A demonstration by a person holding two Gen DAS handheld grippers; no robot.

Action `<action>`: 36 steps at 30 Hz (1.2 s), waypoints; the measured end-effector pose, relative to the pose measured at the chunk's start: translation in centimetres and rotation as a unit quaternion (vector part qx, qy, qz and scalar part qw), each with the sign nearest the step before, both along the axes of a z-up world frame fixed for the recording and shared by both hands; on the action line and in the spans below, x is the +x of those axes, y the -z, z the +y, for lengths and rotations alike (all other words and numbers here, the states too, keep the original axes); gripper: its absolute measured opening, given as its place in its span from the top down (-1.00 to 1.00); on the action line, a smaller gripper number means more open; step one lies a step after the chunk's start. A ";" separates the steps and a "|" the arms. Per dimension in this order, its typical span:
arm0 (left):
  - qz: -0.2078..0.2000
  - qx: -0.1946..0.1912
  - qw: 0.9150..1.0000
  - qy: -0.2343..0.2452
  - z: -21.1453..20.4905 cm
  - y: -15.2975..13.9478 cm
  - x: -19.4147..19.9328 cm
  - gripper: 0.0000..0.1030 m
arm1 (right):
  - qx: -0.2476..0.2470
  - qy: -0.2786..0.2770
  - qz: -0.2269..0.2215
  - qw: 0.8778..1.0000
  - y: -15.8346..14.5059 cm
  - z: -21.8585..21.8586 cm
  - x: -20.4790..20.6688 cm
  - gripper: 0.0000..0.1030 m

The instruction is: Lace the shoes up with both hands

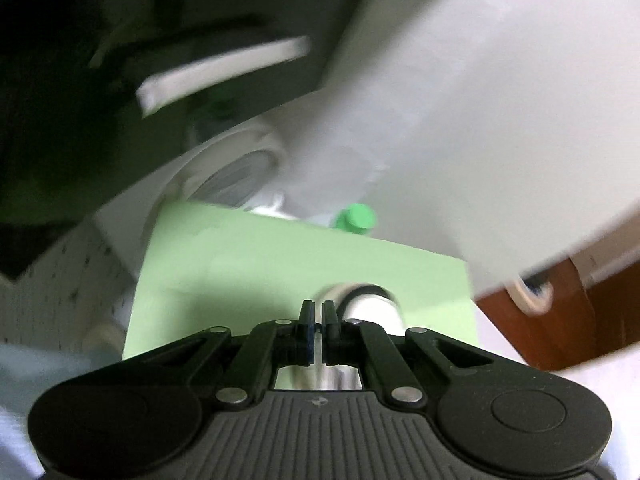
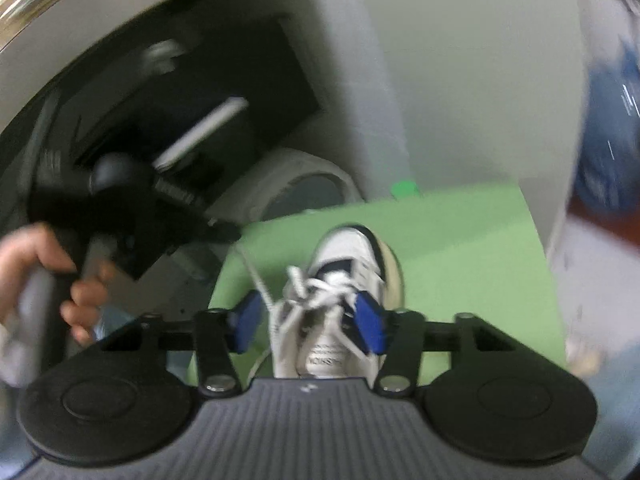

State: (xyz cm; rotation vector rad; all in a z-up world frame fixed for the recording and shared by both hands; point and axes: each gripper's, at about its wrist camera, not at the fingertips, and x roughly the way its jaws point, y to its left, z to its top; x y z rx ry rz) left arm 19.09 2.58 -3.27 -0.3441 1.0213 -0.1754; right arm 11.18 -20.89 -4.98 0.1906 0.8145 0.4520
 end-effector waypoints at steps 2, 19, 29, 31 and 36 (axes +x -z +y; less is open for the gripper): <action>-0.014 0.002 0.999 0.037 -1.0 -1.7 -1.3 0.95 | -0.017 -0.037 -0.036 0.999 -1.0 1.2 -1.2 0.35; -0.048 0.018 0.986 0.158 -5.2 -6.7 -6.9 0.89 | -0.059 -0.064 -0.119 0.989 -2.8 3.5 -3.4 0.89; -0.150 0.154 0.944 0.252 -6.9 -5.9 -10.1 0.35 | 0.153 0.067 0.025 0.986 -1.2 -4.5 0.6 0.89; -0.165 0.190 0.928 0.275 -8.2 -4.5 -10.9 0.30 | 0.187 0.086 0.048 0.977 -0.4 -5.6 1.2 0.88; -0.195 0.246 0.899 0.305 -11.1 -1.6 -11.6 0.23 | 0.231 0.100 0.078 0.965 0.6 -6.4 1.8 0.88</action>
